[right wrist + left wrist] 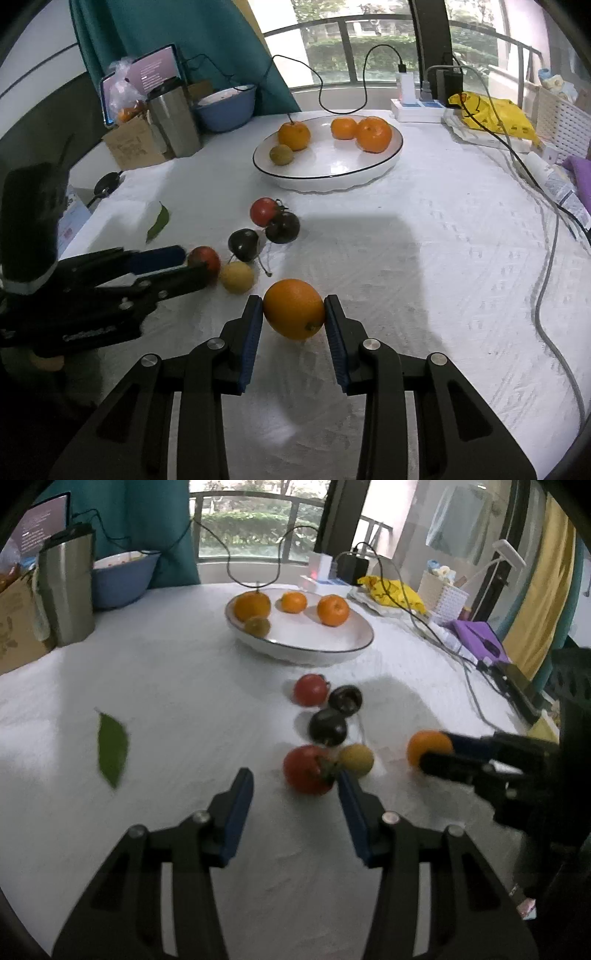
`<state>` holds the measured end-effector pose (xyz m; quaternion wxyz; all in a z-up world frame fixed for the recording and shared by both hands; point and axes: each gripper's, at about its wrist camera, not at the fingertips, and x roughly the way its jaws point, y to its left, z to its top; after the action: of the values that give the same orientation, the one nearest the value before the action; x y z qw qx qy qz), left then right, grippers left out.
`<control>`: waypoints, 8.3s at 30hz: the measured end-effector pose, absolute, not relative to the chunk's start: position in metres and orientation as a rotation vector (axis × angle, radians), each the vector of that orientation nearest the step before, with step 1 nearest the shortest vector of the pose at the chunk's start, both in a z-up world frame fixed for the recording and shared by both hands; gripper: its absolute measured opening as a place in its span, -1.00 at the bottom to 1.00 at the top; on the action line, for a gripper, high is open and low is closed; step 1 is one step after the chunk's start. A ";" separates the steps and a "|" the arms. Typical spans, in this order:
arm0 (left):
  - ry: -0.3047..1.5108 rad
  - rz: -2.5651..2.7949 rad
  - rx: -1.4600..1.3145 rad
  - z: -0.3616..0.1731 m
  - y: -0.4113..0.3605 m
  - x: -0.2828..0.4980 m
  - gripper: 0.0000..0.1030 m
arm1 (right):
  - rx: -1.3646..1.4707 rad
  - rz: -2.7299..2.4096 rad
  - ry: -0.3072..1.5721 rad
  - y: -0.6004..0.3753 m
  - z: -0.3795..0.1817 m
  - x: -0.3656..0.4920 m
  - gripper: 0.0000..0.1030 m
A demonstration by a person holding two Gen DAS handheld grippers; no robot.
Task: Organize fruits
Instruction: 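Grasp the red fruit with left gripper while right gripper holds the orange, then carry the red fruit and orange over the white plate with both grippers, then lower both fruits onto the plate and open both grippers, then move both grippers back toward the remaining loose fruits, then grasp the small yellow-green fruit with the right gripper, then grasp a dark purple plum with left gripper while right gripper holds the yellow-green fruit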
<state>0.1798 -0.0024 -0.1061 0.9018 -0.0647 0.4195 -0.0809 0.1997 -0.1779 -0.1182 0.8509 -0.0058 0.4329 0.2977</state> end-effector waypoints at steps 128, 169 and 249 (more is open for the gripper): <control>0.712 -0.244 -0.105 -0.044 0.008 0.292 -0.10 | 0.038 0.499 0.815 -0.164 -0.078 0.297 -0.12; 0.753 -0.203 -0.174 -0.085 0.038 0.178 -0.10 | -0.003 0.597 0.947 -0.119 -0.121 0.205 -0.39; 0.789 -0.315 -0.058 -0.074 -0.010 0.250 -0.44 | 0.075 0.538 0.851 -0.181 -0.089 0.271 -0.47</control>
<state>0.2501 -0.0097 -0.0737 0.9106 -0.0280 0.3829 -0.1530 0.2715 -0.1810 -0.0891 0.8752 0.0360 0.4078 0.2577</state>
